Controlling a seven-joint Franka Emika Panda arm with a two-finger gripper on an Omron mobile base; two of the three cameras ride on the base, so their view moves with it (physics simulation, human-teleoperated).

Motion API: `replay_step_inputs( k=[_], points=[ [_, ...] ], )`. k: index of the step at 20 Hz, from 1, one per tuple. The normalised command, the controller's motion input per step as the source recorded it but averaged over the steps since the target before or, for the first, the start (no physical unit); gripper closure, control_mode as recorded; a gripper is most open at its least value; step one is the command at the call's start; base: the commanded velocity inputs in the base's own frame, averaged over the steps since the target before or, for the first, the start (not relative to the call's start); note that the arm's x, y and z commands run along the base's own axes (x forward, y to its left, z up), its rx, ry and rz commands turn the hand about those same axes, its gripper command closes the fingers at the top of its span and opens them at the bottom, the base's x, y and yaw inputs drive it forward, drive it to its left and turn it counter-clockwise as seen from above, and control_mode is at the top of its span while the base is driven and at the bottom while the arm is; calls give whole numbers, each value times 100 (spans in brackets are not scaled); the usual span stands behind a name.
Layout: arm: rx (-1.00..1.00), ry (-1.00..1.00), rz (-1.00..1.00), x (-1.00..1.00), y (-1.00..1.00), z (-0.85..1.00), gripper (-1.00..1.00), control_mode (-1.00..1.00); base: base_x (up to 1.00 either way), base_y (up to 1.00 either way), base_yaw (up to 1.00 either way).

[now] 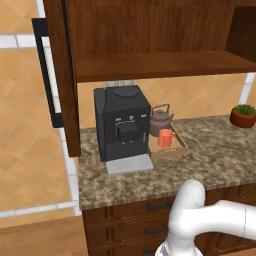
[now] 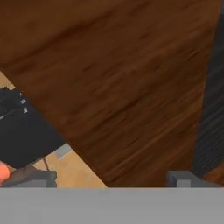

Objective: Pick the kettle from the counter and place it on the tray. Then pick the mug from the cabinet and place it on the tray. Then close the cabinet doors.

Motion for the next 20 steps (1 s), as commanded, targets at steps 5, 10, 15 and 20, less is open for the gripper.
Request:
replay_step_inputs(
  k=[5,10,15,20],
  points=[
    [-25,-9,-7,0,85,28,-100,-100,0,0,0],
    [-22,-3,-18,0,83,15,-100,-100,0,0,0],
    [-18,0,-25,22,78,0,-100,-100,0,0,0],
    [-20,0,-25,57,67,0,-100,-100,0,0,0]
  ],
)
